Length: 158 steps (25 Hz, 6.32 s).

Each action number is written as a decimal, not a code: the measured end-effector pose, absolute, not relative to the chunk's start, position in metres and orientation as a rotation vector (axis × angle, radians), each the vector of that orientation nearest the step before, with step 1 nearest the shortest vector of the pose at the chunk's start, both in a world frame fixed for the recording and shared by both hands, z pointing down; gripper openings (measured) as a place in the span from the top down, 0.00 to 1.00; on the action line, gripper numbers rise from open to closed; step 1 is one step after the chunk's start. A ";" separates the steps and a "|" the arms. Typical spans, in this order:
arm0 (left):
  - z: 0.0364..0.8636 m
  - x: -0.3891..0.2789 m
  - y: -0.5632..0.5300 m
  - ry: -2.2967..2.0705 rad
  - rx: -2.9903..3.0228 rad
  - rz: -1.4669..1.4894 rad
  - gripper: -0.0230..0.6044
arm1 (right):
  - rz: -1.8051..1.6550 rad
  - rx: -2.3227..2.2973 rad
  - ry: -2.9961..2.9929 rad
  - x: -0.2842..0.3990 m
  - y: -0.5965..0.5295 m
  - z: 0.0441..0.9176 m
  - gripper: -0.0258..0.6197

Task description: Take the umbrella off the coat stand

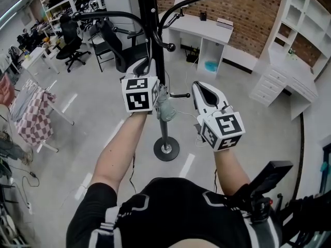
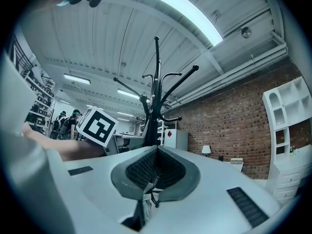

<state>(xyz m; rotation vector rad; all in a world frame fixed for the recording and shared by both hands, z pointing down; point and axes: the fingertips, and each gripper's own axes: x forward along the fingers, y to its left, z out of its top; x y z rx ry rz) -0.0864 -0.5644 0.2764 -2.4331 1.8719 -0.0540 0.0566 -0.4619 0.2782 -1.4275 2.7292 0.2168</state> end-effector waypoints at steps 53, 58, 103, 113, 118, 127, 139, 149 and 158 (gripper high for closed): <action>0.200 -0.102 -0.528 1.740 -2.482 0.174 0.94 | 0.186 -1.520 2.686 0.046 -0.427 0.271 0.96; 0.184 -0.104 -0.523 1.732 -2.463 0.192 0.94 | 0.180 -1.532 2.675 0.053 -0.420 0.271 0.96; 0.082 -0.191 -0.419 1.678 -2.311 0.412 0.94 | 0.168 -1.489 2.728 0.005 -0.373 0.275 0.96; 0.087 -0.186 -0.395 1.581 -2.359 0.400 0.94 | 0.161 -1.493 2.732 -0.007 -0.368 0.278 0.96; 0.100 -0.185 -0.371 1.499 -2.429 0.434 0.94 | 0.169 -1.511 2.729 -0.014 -0.360 0.281 0.96; 0.122 -0.171 -0.326 1.312 -2.531 0.508 0.94 | 0.183 -1.610 2.642 -0.003 -0.352 0.275 0.96; 0.209 -0.169 -0.293 1.224 -2.659 0.414 0.94 | 0.214 -1.736 2.545 0.003 -0.319 0.273 0.96; 0.263 -0.158 -0.287 1.249 -2.796 0.369 0.94 | 0.187 -1.747 2.589 0.005 -0.302 0.285 0.96; 0.294 -0.120 -0.276 1.201 -2.802 0.265 0.94 | 0.137 -1.628 2.631 0.025 -0.301 0.288 0.96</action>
